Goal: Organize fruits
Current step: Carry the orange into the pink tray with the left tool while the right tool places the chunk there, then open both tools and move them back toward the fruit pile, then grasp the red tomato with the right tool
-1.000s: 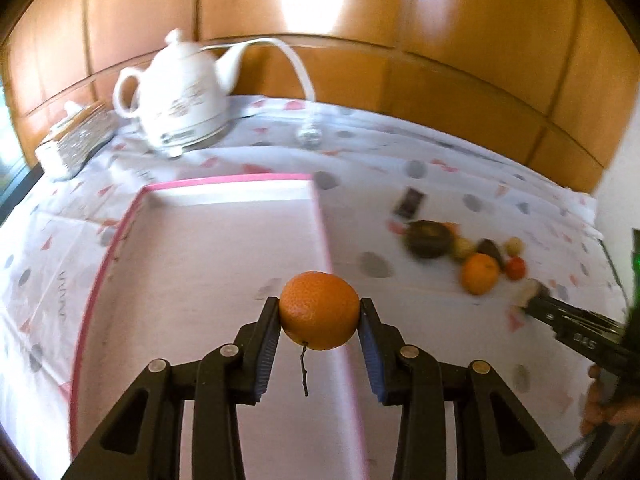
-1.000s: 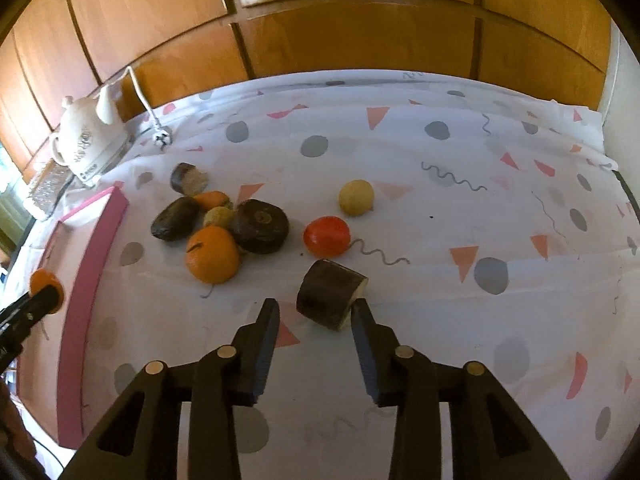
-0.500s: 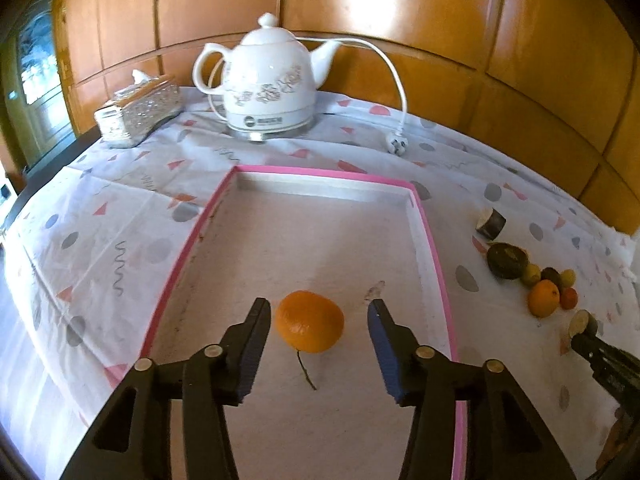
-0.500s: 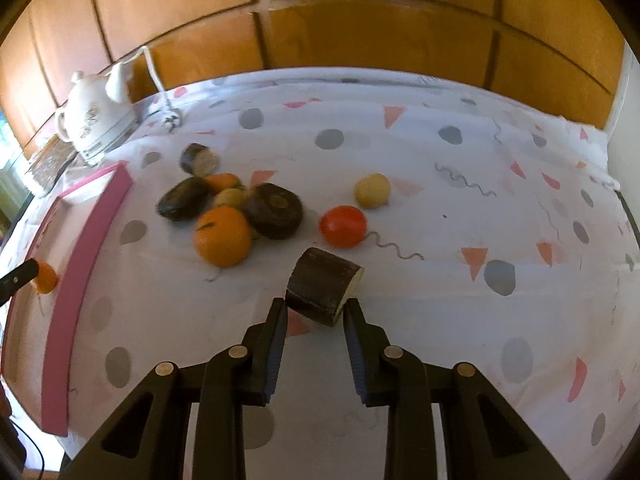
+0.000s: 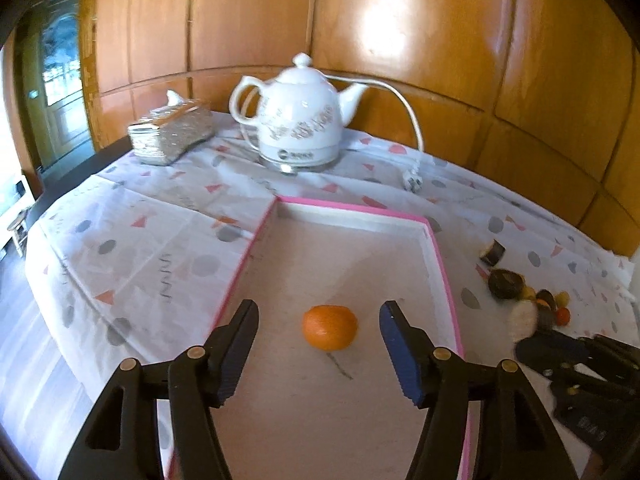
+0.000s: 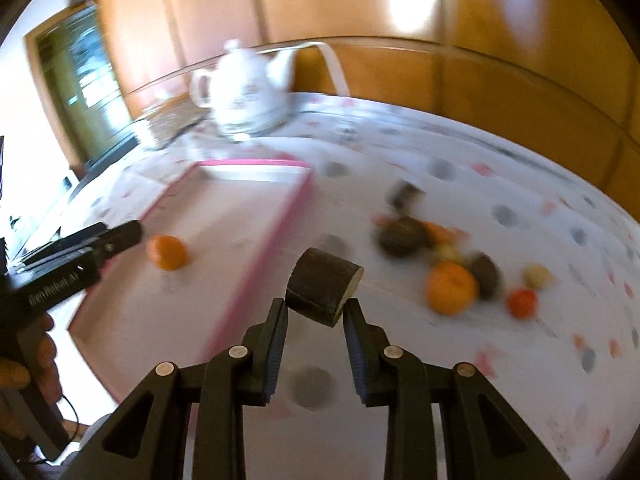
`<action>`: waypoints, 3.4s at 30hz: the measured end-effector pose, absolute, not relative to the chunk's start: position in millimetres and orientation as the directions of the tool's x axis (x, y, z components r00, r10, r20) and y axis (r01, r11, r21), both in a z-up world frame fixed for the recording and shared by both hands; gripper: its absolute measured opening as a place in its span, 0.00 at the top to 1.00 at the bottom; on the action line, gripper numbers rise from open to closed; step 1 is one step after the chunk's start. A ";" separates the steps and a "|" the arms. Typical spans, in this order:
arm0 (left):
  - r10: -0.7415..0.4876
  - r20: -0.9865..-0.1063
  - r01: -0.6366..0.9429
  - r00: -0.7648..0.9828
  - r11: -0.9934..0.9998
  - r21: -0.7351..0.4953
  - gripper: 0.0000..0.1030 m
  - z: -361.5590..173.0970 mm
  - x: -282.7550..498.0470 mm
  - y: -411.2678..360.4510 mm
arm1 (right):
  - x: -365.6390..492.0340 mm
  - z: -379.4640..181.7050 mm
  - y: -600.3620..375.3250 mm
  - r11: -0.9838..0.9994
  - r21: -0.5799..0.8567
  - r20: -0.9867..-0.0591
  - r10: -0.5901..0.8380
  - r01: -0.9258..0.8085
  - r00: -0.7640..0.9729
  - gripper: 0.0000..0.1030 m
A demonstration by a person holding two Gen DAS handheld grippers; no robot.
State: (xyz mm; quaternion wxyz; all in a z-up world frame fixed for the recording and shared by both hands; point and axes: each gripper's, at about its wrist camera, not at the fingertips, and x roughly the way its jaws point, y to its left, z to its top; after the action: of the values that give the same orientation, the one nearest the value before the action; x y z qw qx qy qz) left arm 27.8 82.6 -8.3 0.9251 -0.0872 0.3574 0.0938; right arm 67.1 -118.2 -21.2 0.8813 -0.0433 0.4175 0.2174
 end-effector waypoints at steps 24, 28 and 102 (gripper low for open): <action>0.216 -0.662 -0.401 0.718 0.905 -0.140 0.37 -8.6 -11.0 144.1 | 50.6 14.8 10.6 0.914 -0.188 -0.626 0.169 -0.358 0.761 0.67; 0.206 -0.662 -0.388 0.721 0.911 -0.139 0.37 -8.0 -10.5 139.8 | 48.2 19.8 8.0 0.921 -0.194 -0.605 0.158 -0.337 0.780 0.67; -0.012 -0.716 0.028 0.698 1.000 0.011 0.33 -14.5 49.8 -27.9 | 84.6 -51.3 -255.4 0.993 0.016 -0.759 -0.063 0.115 0.649 0.67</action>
State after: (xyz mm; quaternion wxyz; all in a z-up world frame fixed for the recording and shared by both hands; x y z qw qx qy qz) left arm 49.8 -27.9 -14.5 0.9214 0.0104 0.3884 -0.0107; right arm 84.6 -255.4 -51.3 0.9074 0.0312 0.4163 -0.0488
